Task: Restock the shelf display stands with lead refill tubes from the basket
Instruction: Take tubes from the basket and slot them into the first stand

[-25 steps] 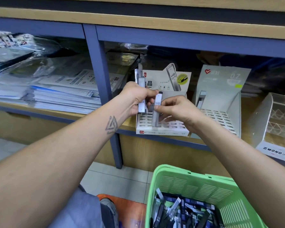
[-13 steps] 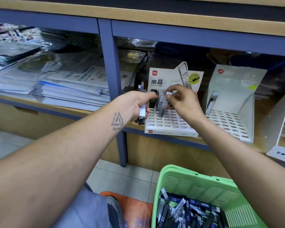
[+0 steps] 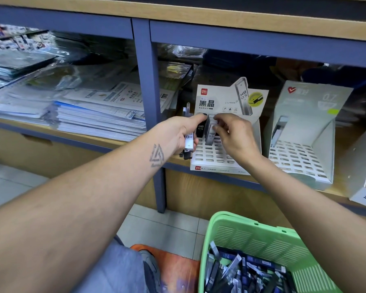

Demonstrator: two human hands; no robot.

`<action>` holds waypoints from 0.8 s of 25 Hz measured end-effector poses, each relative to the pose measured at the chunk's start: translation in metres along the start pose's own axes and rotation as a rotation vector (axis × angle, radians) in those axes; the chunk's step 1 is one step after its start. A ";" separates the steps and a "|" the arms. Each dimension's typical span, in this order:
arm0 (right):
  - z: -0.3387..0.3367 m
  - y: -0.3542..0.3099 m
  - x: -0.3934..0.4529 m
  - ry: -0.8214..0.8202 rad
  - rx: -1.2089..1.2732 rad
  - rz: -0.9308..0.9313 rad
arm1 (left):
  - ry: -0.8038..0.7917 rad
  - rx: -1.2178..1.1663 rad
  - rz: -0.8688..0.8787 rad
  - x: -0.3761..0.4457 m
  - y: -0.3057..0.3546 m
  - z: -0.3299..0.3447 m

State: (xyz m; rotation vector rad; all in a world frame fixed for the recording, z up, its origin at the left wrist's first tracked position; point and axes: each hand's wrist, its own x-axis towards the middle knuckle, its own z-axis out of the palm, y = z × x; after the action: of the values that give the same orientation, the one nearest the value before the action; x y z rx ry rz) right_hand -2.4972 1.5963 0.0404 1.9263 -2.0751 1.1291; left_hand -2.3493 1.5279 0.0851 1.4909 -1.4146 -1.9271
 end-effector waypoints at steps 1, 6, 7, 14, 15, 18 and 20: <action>-0.001 -0.001 0.000 0.003 -0.029 -0.011 | 0.000 -0.008 0.006 0.000 0.000 0.001; -0.015 -0.032 -0.008 -0.050 0.376 0.172 | 0.069 -0.088 0.061 0.008 0.001 0.005; -0.019 -0.042 -0.011 -0.192 0.605 0.295 | 0.087 -0.109 0.060 0.011 0.002 0.005; -0.026 -0.053 -0.021 -0.344 0.971 0.515 | 0.043 -0.181 0.039 0.001 0.007 0.017; -0.027 -0.050 -0.021 -0.327 0.984 0.545 | 0.039 -0.179 0.052 0.002 0.007 0.016; -0.033 -0.039 -0.019 -0.297 0.958 0.626 | 0.064 -0.178 0.121 0.009 0.004 0.009; -0.038 -0.034 -0.020 -0.323 0.900 0.648 | 0.017 -0.227 0.150 0.006 0.004 0.007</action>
State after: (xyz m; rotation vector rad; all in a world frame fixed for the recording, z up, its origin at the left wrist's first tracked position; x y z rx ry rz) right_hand -2.4784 1.6364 0.0725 1.8046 -2.7853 2.3505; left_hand -2.3589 1.5251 0.0846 1.2585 -1.2158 -1.9055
